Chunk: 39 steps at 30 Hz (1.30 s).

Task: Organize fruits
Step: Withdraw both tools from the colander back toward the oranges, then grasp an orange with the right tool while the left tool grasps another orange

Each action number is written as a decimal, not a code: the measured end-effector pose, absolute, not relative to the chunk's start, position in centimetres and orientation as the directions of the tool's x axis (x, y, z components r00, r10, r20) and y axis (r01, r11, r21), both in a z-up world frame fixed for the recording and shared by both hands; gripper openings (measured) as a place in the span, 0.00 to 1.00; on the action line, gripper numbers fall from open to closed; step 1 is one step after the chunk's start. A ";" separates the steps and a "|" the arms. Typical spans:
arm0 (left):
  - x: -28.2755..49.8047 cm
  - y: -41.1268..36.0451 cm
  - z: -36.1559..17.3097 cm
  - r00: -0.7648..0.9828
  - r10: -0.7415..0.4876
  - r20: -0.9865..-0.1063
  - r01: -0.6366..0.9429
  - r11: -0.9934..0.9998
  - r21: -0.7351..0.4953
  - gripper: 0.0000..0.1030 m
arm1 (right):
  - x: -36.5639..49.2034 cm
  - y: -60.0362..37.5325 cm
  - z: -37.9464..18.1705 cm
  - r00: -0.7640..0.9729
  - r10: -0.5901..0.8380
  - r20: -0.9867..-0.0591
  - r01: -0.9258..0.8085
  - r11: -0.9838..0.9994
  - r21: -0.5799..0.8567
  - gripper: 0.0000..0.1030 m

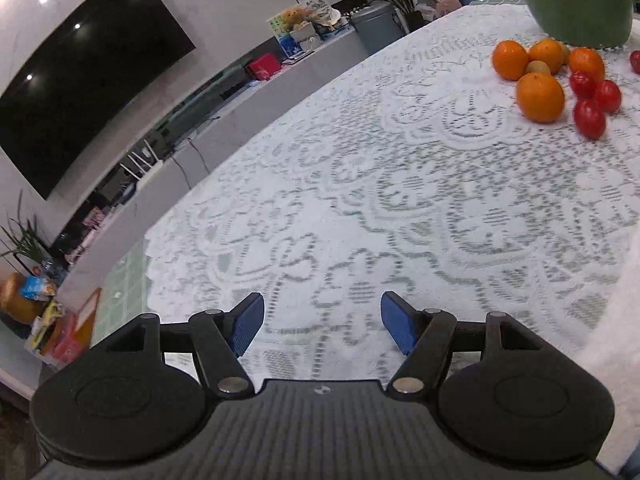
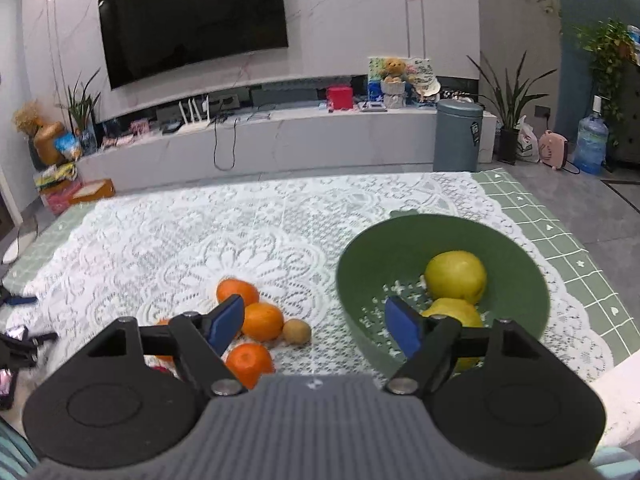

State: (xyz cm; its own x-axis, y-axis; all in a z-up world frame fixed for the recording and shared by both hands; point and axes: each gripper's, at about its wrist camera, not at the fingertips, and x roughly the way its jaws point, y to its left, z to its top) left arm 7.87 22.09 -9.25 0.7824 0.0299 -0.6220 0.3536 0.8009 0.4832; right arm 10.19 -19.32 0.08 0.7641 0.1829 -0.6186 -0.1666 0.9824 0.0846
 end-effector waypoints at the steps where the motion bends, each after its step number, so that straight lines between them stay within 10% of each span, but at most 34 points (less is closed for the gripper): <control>1: 8.2 22.2 -9.5 0.782 0.031 -0.623 0.350 0.805 0.479 0.77 | 10.3 -19.0 -0.2 0.758 0.185 -0.626 -0.178 0.981 0.075 0.73; 8: 10.2 21.1 -7.0 0.799 -0.038 -0.600 0.344 0.847 0.405 0.78 | 11.2 -16.9 -1.9 0.698 0.213 -0.684 -0.254 0.966 0.042 0.71; 20: 11.8 13.1 -5.7 0.637 -0.318 -0.702 0.627 0.743 0.233 0.80 | 13.2 -14.8 -5.6 0.587 0.247 -0.771 -0.328 0.943 0.052 0.39; 39: 14.9 5.8 -7.3 0.487 -0.395 -0.779 0.709 0.700 0.088 0.72 | 14.9 -15.6 -7.4 0.536 0.358 -0.765 -0.307 0.926 0.218 0.40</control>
State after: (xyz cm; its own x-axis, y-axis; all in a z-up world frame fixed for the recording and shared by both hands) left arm 14.91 5.83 -7.32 0.4865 -0.3947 -0.7794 0.7085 0.7002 0.0877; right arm 14.91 -15.61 -7.42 0.5360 0.3578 -0.7647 -0.3072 0.9263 0.2181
